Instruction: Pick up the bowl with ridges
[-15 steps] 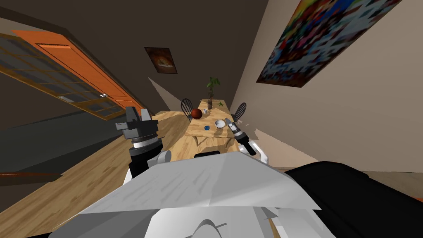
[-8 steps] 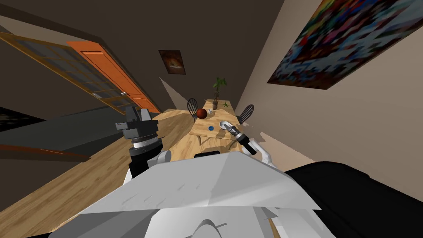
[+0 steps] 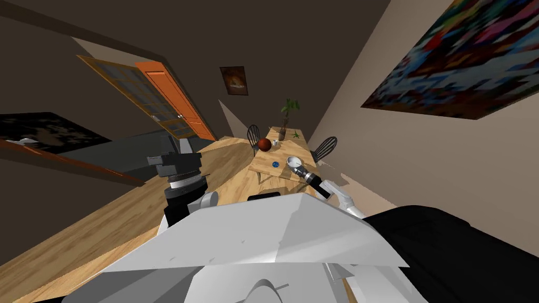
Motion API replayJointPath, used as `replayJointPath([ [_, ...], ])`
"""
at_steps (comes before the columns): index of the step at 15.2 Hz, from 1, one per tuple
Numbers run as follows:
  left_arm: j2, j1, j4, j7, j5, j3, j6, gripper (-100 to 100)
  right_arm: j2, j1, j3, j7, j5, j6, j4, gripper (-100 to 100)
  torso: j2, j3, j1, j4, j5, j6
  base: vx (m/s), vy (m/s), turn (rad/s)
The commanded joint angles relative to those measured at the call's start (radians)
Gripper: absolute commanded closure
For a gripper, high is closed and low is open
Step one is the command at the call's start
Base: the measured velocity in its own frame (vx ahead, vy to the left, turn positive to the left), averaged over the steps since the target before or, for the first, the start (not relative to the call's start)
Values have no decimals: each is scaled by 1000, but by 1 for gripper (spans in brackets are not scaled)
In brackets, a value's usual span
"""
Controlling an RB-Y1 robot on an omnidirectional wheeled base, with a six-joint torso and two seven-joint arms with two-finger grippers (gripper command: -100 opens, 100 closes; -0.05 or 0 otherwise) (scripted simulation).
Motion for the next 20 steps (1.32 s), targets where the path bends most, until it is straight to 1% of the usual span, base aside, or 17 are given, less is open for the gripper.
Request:
replayJointPath([
  [1, 0, 0, 0, 0, 0, 0, 0, 0, -50, 5, 12, 11, 50, 19, 50, -100, 0, 0, 0, 0, 0, 0, 27, 58, 230],
  [2, 0, 0, 0, 0, 0, 0, 0, 0, -58, 5, 12, 11, 69, 19, 58, -100, 0, 0, 0, 0, 0, 0, 27, 52, 203],
  [3, 0, 0, 0, 0, 0, 0, 0, 0, -90, 6, 20, 21, 96, 26, 82, -100, 0, 0, 0, 0, 0, 0, 25, 59, 274],
  [4, 0, 0, 0, 0, 0, 0, 0, 0, -92, 6, 20, 21, 112, 26, 101, -100, 0, 0, 1, 0, 0, 0, 24, 52, 228],
  [7, 0, 0, 0, 0, 0, 0, 0, 0, -151, 10, 37, 40, 184, 39, 176, -100, 0, 0, 0, 0, 0, 0, 30, 48, 213],
  [8, 0, 0, 0, 0, 0, 0, 0, 0, -158, 10, 37, 40, 199, 39, 188, -100, 0, 0, 0, 0, 0, 0, 26, 52, 175],
  [9, 0, 0, 0, 0, 0, 0, 0, 0, -185, 12, 45, 49, 228, 45, 222, -100, 0, 0, 0, 0, 0, 0, 22, 56, 267],
  [10, 0, 0, 0, 0, 0, 0, 0, 0, -189, 12, 45, 49, 242, 45, 230, -100, 0, 0, 0, 0, 0, -1, 23, 46, 206],
  [11, 0, 0, 0, 0, 0, 0, 0, 0, -218, 14, 55, 59, 271, 51, 264, -100, 1, 0, 0, 0, 0, 0, 28, 48, 203],
  [12, 0, 0, 0, 0, 0, 0, 0, 0, -218, 14, 55, 59, 284, 51, 272, -100, 1, 0, 0, 0, 0, 0, 27, 40, 172],
  [13, 0, 0, 0, 0, 0, 0, 0, 0, -246, 17, 64, 68, 313, 56, 304, -100, 1, 0, 0, 0, 0, 0, 26, 50, 237],
  [14, 0, 0, 0, 0, 0, 0, 0, 0, -246, 17, 64, 68, 326, 56, 313, -100, 1, 0, 0, 0, 0, 0, 29, 46, 185],
  [15, 0, 0, 0, 0, 0, 0, 0, 0, -271, 20, 74, 77, 357, 61, 342, -100, 1, 0, 0, 0, 0, 0, 29, 45, 246],
  [16, 0, 0, 0, 0, 0, 0, 0, 0, -271, 20, 74, 77, 366, 61, 353, -100, 1, 0, 0, 0, 0, 0, 25, 35, 182],
  [18, 0, 0, 0, 0, 0, 0, 0, 0, -295, 24, 85, 85, 405, 65, 392, -100, 1, 0, 0, 0, 0, 0, 27, 42, 174],
  [19, 0, 0, 0, 0, 0, 0, 0, 0, -317, 27, 95, 93, 434, 69, 427, -100, 1, 1, 0, 0, 0, 0, 30, 44, 173],
  [20, 0, 0, 0, 0, 0, 0, 0, 0, -317, 27, 95, 93, 443, 69, 429, -100, 1, 1, 0, 0, 0, 0, 28, 38, 165],
])
